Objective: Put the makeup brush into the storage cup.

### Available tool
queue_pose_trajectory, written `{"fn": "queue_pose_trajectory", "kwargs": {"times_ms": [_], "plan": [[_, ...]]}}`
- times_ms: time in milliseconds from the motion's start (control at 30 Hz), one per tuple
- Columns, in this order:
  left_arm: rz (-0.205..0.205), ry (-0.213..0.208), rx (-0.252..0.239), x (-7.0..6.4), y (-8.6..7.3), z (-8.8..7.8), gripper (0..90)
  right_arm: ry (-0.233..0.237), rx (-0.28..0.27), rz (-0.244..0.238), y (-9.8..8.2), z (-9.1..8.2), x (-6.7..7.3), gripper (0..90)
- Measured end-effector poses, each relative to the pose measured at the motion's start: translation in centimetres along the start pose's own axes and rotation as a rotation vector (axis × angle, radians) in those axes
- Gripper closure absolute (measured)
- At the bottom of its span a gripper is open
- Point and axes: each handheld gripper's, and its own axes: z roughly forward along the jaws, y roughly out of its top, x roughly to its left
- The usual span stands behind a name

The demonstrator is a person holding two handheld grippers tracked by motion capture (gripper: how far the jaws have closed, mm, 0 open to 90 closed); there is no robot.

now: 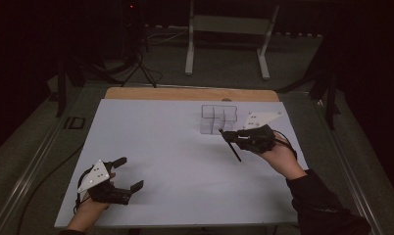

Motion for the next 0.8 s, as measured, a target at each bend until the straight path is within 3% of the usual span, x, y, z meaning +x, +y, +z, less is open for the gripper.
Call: {"fn": "queue_pose_trajectory", "kwargs": {"times_ms": [33, 133, 367, 467, 667, 800], "plan": [[0.0, 0.0, 0.0, 0.0, 0.0, 0.0, 0.6, 0.0, 0.0, 0.0, 0.0, 0.0, 0.0, 83.9], [-0.002, -0.001, -0.002, 0.0, 0.0, 0.0, 0.6, -0.018, -0.066, 0.026, 0.1, -0.5, 0.4, 84.0], [-0.005, -0.004, -0.003, 0.1, -0.1, 0.0, 0.6, -0.061, -0.103, 0.032, 0.0, -0.7, 0.5, 84.0], [-0.011, -0.003, -0.004, 0.1, -0.1, 0.0, 0.6, -0.128, -0.158, 0.024, 0.1, -1.4, 0.5, 84.0], [-0.008, -0.001, -0.006, 0.1, -0.1, 0.0, 0.6, -0.189, -0.237, 0.056, 0.4, -2.1, 0.2, 84.0], [-0.008, -0.002, -0.002, 0.1, -0.1, 0.0, 0.6, -0.221, -0.263, 0.053, 0.8, -2.1, -0.2, 84.0]]}}
